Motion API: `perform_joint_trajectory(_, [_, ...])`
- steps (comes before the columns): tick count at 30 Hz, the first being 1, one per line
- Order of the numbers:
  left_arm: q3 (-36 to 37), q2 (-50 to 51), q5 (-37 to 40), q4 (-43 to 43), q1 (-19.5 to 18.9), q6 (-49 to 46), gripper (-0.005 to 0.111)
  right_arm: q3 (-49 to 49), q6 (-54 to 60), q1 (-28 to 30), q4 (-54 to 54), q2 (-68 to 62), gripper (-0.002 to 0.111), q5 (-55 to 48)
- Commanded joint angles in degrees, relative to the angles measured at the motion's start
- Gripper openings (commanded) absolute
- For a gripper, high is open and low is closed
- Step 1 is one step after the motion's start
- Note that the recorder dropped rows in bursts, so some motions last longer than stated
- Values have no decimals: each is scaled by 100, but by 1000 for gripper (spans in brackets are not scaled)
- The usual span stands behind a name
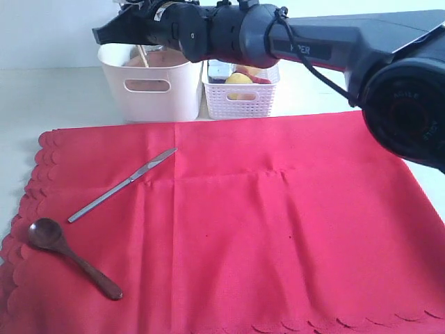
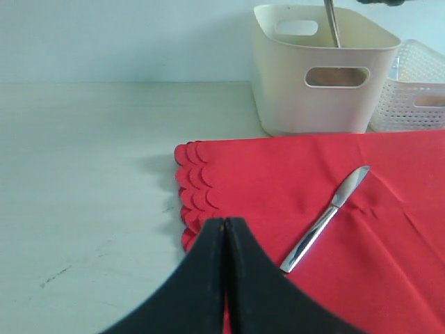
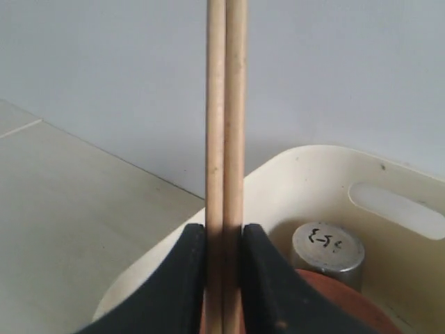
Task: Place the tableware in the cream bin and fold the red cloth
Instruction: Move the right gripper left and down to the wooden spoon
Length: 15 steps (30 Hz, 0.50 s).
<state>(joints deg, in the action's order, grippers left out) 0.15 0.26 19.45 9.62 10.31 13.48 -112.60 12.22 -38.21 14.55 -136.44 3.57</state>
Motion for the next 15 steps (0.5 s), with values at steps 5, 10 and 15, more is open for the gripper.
perform_joint_trajectory(5, [-15, -26, -66, 17, 35, 23, 1, -51, 377, -16, -19, -285, 0, 106])
perform_joint_trajectory(10, [-15, -26, -66, 17, 35, 23, 1, -51, 467, -16, -19, -295, 0, 31])
perform_joint_trajectory(15, [-15, -26, -66, 17, 35, 23, 1, -51, 421, -16, -9, -229, 14, -357])
